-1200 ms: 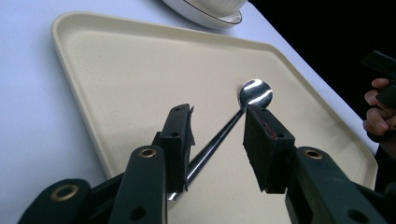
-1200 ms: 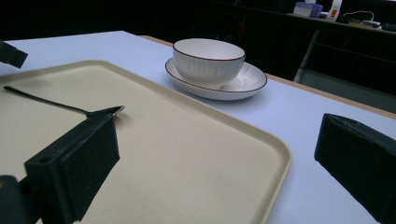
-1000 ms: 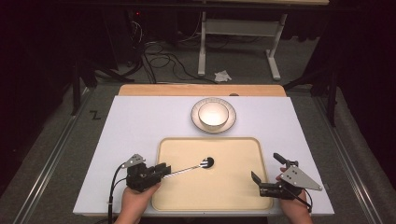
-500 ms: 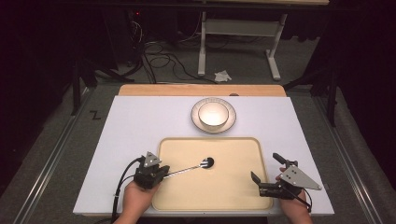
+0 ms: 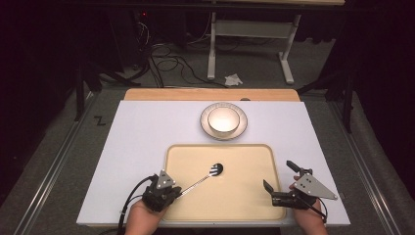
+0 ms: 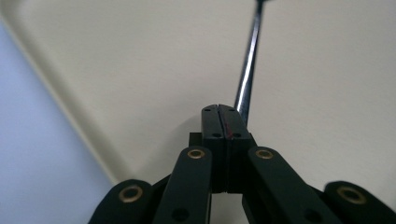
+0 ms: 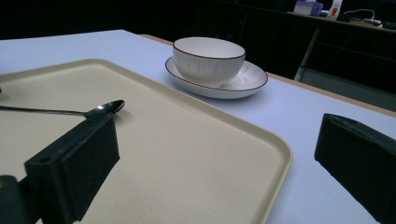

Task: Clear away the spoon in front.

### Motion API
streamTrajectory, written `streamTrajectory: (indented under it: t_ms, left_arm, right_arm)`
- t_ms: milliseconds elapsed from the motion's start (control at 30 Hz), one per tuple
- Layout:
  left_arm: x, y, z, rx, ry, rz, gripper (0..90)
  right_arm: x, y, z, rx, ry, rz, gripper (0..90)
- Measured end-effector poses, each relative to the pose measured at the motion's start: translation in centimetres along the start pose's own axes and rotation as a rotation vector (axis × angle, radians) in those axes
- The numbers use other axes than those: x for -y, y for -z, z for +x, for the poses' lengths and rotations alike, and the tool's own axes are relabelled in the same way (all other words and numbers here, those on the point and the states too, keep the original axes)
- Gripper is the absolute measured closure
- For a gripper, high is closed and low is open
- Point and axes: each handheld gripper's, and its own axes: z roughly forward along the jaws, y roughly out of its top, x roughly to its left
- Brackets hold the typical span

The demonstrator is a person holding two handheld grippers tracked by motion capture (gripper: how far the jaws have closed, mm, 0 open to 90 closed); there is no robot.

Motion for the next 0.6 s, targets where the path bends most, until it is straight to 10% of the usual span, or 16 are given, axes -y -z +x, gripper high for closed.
streamTrajectory:
  t_ms: [267, 600]
  left_arm:
    - [-1.9, -0.9, 0.1, 0.043, 0.061, -0.092, 90.0]
    - [-7.3, -6.1, -2.7, 0.058, -0.018, -0.080, 90.0]
  right_arm:
    - [-0.1, 0.0, 0.0, -0.001, 0.003, -0.004, 0.3]
    - [0.0, 0.1, 0.0, 0.004, -0.013, -0.004, 0.4]
